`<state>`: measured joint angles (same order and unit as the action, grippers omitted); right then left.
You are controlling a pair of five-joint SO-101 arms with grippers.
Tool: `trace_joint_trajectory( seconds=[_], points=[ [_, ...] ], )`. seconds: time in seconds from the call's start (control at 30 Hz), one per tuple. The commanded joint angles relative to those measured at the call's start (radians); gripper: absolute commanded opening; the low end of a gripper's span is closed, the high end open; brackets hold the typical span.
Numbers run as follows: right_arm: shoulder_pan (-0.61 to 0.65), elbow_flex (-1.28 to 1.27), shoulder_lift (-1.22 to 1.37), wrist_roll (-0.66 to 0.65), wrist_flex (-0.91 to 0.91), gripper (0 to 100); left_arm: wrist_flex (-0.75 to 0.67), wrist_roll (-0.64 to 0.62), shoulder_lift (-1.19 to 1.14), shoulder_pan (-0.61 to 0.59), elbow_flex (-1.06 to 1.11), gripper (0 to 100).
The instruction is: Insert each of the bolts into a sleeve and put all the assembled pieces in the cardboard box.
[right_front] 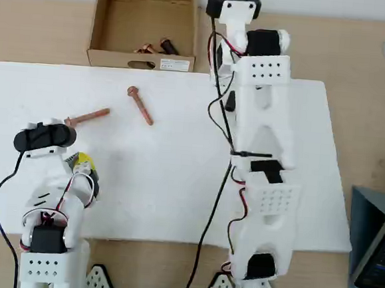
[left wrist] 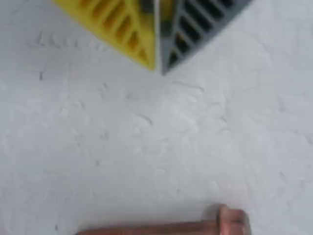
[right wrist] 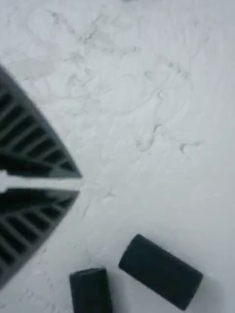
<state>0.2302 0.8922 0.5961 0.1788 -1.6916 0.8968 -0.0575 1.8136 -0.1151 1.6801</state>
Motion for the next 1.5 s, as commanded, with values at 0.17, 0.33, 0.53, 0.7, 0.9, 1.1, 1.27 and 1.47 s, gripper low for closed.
trace_joint_trajectory(
  seconds=[0.17,0.33,0.53,0.7,0.9,1.1,1.27,1.47],
  points=[
    [-0.018,-0.096,-0.054,0.011,0.095,14.6,0.002,-0.008,0.007,-0.002,0.012,0],
    [-0.025,-0.088,0.001,0.011,0.114,14.6,0.002,-0.008,0.007,-0.002,0.012,0],
    [-0.065,-0.039,0.108,0.035,0.115,14.6,0.002,-0.008,0.007,-0.002,0.012,0],
    [-0.084,0.054,0.208,0.038,0.109,14.6,0.002,-0.008,0.007,-0.002,0.012,0],
    [-0.079,0.131,0.292,0.035,0.109,14.6,0.002,-0.008,0.007,-0.002,0.012,0],
    [-0.079,0.162,0.354,0.038,0.109,14.6,0.002,-0.008,0.007,-0.002,0.012,0],
    [-0.079,0.162,0.384,0.038,0.109,14.6,0.002,-0.008,0.007,-0.002,0.012,0],
    [-0.079,0.162,0.398,0.04,0.109,0.6,0.002,-0.008,0.007,-0.002,0.012,0]
  ],
)
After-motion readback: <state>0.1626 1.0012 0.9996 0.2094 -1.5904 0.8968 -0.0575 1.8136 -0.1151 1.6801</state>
